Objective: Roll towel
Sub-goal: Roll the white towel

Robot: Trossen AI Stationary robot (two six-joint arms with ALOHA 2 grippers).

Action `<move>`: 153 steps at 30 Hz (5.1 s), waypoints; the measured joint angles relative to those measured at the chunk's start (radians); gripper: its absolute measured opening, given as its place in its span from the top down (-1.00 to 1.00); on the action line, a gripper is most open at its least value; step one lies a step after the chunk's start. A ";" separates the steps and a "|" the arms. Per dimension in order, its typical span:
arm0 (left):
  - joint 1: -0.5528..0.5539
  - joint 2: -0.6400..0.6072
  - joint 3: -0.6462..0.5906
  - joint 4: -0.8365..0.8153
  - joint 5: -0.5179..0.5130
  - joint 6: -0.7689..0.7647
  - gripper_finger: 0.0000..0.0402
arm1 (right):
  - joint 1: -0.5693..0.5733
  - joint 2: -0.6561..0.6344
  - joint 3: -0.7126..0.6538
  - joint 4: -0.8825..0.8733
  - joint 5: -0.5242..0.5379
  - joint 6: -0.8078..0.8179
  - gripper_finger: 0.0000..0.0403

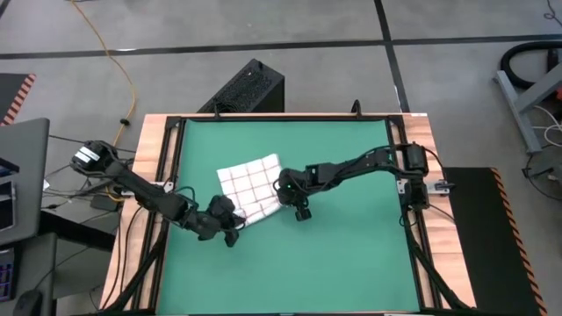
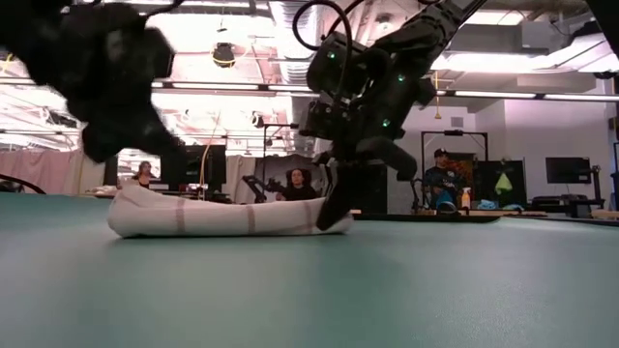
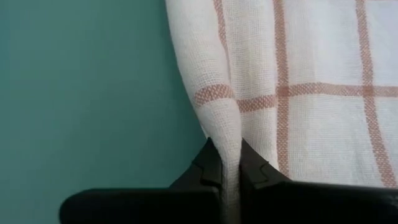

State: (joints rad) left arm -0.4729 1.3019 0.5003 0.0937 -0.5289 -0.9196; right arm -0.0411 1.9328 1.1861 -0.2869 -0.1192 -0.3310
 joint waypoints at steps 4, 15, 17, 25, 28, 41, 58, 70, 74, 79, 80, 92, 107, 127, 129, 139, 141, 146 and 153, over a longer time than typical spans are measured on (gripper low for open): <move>0.012 0.003 0.020 -0.062 -0.095 0.047 1.00 | 0.021 -0.002 0.000 -0.019 -0.002 0.045 0.89; 0.019 0.011 -0.146 0.114 -0.060 0.068 1.00 | 0.039 -0.003 0.001 -0.022 -0.010 0.153 0.89; 0.018 0.007 -0.146 0.144 -0.054 0.090 1.00 | 0.038 -0.003 0.001 -0.021 -0.010 0.171 0.89; 0.007 -0.189 -0.146 0.185 -0.101 0.180 1.00 | 0.032 -0.003 0.001 -0.021 -0.017 0.177 0.89; -0.005 -0.225 -0.145 0.184 0.007 0.229 1.00 | 0.032 -0.003 0.001 -0.020 -0.017 0.177 0.89; 0.002 -0.063 -0.145 0.097 0.019 0.241 1.00 | 0.032 -0.003 0.001 -0.022 -0.014 0.181 0.89; 0.058 0.134 -0.142 0.125 0.078 0.134 1.00 | 0.032 -0.001 0.051 -0.162 -0.188 0.180 0.89; 0.109 0.154 -0.141 0.180 0.350 0.175 1.00 | -0.129 0.006 0.076 -0.202 -0.463 0.367 0.89; 0.123 0.155 -0.142 0.184 0.384 0.179 1.00 | -0.169 0.006 0.076 -0.203 -0.468 0.407 0.89; 0.137 0.156 -0.142 0.209 0.438 0.201 1.00 | -0.195 0.005 0.077 -0.196 -0.459 0.462 0.89; 0.139 0.156 -0.142 0.209 0.450 0.201 1.00 | -0.195 0.007 0.077 -0.190 -0.446 0.473 0.89; 0.166 0.156 -0.144 0.216 0.589 0.177 1.00 | -0.176 0.019 0.077 -0.061 -0.368 0.654 0.89; 0.166 0.158 -0.146 0.267 0.674 0.084 1.00 | -0.162 0.019 0.077 -0.050 -0.252 0.917 0.89; 0.161 -0.056 0.122 -0.163 0.415 0.312 1.00 | -0.172 0.018 0.076 -0.080 -0.212 0.929 0.89; 0.161 -0.019 0.168 -0.219 0.396 0.411 1.00 | -0.172 0.018 0.077 -0.080 -0.215 0.929 0.89; 0.103 0.188 0.303 -0.242 0.342 0.472 1.00 | -0.170 0.018 0.077 -0.078 -0.215 0.911 0.89; 0.102 0.212 0.322 -0.233 0.364 0.478 1.00 | -0.170 0.018 0.076 -0.078 -0.215 0.909 0.89; 0.103 0.244 0.323 -0.286 0.384 0.438 1.00 | -0.170 0.018 0.076 -0.075 -0.215 0.903 0.89; 0.105 0.226 0.322 -0.370 0.288 0.392 1.00 | -0.170 0.019 0.077 -0.072 -0.215 0.891 0.89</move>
State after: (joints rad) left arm -0.3683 1.5276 0.8227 -0.2763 -0.2408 -0.5274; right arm -0.2107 1.9514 1.2628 -0.3590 -0.3344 0.5598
